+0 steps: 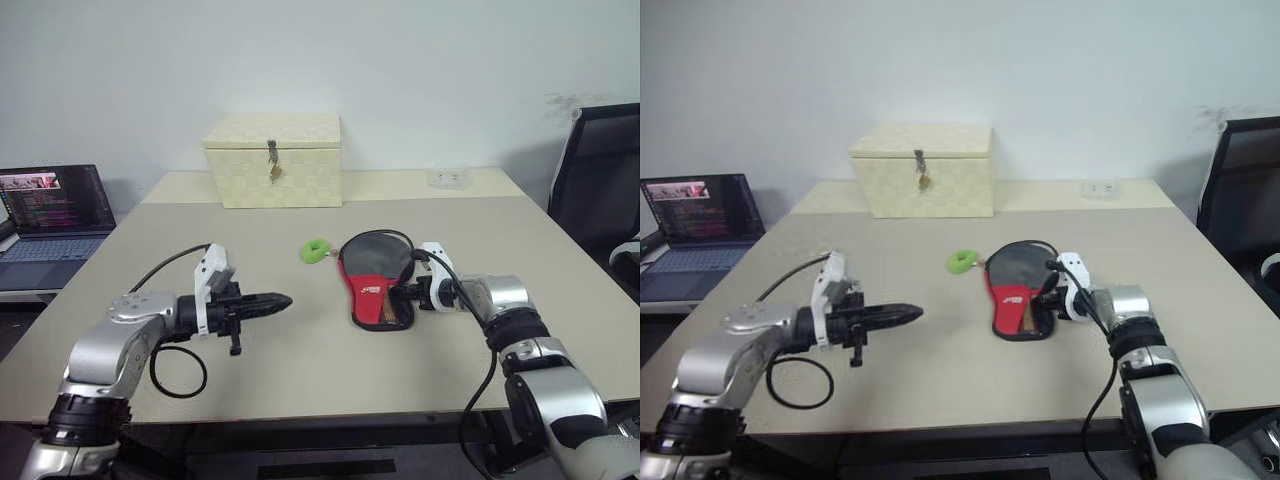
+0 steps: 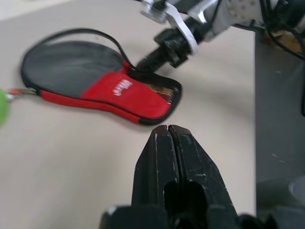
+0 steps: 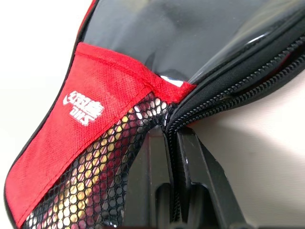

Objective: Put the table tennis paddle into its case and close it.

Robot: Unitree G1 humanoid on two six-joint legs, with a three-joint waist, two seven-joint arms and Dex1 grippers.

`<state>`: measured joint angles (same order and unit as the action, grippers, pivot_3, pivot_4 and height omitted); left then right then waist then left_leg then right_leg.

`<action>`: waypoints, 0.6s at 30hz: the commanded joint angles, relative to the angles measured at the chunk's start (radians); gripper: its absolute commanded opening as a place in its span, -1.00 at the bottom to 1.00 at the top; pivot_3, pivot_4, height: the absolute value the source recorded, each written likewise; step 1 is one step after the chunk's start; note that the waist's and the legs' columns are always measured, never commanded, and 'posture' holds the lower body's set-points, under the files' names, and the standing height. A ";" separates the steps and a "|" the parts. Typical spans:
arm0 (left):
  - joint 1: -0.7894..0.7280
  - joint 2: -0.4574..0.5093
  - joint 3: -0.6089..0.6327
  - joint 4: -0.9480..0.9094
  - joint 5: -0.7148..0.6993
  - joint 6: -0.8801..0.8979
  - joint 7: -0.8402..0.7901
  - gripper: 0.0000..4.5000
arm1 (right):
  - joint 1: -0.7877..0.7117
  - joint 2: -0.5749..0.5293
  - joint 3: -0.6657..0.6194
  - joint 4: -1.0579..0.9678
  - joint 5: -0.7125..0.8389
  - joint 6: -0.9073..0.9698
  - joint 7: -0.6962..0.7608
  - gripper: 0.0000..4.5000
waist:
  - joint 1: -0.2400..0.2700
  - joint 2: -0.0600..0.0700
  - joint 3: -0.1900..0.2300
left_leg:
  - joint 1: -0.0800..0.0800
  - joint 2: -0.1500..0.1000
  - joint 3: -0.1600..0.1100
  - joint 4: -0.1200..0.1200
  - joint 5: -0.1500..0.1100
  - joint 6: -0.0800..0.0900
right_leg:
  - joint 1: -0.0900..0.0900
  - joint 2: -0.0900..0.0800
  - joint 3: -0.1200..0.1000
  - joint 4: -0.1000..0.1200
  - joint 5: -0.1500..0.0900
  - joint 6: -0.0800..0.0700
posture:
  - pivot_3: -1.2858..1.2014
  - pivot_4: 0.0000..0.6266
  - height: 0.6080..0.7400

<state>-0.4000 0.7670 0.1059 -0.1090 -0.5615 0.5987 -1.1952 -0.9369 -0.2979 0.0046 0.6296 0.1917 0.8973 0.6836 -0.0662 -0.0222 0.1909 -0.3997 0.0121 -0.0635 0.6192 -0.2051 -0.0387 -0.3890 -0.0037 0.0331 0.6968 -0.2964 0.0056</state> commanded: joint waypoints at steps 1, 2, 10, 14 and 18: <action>0.030 0.032 0.028 -0.089 -0.050 0.010 -0.023 -1.00 | 0.075 0.063 0.018 -0.201 0.064 0.151 -0.024 -0.98 | -0.003 0.000 0.000 | 0.000 0.000 0.001 -0.002 0.000 0.000 | -0.001 0.000 0.001 0.000 0.000 0.000 | 0.03 -0.52 1.00; 0.042 0.033 0.032 -0.102 -0.057 0.013 -0.020 -1.00 | 0.103 0.080 0.008 -0.269 0.078 0.195 -0.050 -0.98 | -0.005 0.000 0.000 | 0.001 0.001 0.002 -0.003 0.000 0.000 | -0.001 0.000 0.002 0.000 0.000 0.000 | 0.03 -0.52 1.00; 0.133 0.059 0.073 -0.204 -0.132 0.051 -0.009 -1.00 | 0.297 0.121 -0.017 -0.721 0.178 0.495 -0.142 -0.98 | -0.012 0.000 0.000 | 0.001 0.001 0.006 -0.007 0.000 0.000 | -0.004 0.001 0.005 -0.001 -0.001 -0.001 | 0.03 -0.52 1.00; 0.193 0.066 0.074 -0.270 -0.169 0.076 0.004 -1.00 | 0.375 0.128 -0.040 -0.875 0.216 0.606 -0.173 -0.98 | -0.012 0.000 0.000 | 0.000 0.001 0.006 -0.007 0.000 0.000 | -0.005 0.001 0.006 -0.001 -0.002 0.000 | 0.03 -0.52 1.00; 0.212 0.055 0.073 -0.295 -0.190 0.091 0.034 -1.00 | 0.417 0.129 -0.068 -0.944 0.232 0.665 -0.199 -0.98 | -0.011 -0.001 0.000 | 0.000 0.001 0.007 -0.007 0.000 0.000 | -0.006 0.001 0.006 -0.001 -0.004 0.003 | 0.03 -0.52 1.00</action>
<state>-0.1891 0.8202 0.1545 -0.3646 -0.7256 0.6894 -1.1698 -0.5297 -0.1740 -0.0581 -0.2683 0.3863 1.5282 0.4854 -0.0768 -0.0228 0.1907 -0.3994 0.0126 -0.0566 0.6119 -0.2051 -0.0392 -0.3944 -0.0031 0.0394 0.6959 -0.3001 0.0089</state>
